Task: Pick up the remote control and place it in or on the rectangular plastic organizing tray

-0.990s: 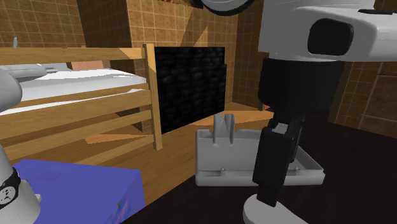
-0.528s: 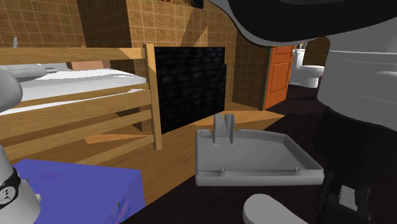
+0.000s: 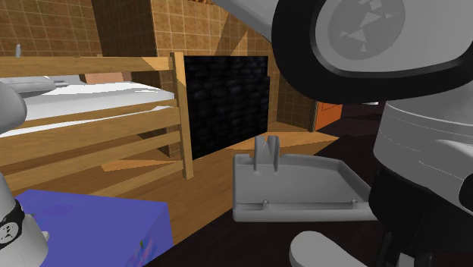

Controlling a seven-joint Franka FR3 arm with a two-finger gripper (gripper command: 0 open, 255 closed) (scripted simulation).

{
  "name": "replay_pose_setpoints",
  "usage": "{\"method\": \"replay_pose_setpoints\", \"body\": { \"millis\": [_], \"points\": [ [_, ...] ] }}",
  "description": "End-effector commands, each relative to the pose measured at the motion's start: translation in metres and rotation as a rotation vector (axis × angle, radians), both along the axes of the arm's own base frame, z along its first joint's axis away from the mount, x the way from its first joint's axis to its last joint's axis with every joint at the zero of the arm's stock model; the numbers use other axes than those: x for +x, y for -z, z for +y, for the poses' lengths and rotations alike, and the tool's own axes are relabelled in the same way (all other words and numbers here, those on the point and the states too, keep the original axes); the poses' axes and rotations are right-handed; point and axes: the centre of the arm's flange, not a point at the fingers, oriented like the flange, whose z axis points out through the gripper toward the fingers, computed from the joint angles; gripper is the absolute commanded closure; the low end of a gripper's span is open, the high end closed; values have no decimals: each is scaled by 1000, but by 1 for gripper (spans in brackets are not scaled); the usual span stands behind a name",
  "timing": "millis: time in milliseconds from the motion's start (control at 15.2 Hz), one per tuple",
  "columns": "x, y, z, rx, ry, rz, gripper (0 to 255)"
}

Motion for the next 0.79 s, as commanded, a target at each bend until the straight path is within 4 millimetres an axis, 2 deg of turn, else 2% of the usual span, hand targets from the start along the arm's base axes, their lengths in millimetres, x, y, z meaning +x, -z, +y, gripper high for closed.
{"method": "replay_pose_setpoints", "body": {
  "millis": [0,330,396,726],
  "points": [
    [0,1,0,0,0,0,0],
    [0,1,0,0,0,0,0],
    [0,1,0,0,0,0,255],
    [0,1,0,0,0,0,255]
  ]
}}
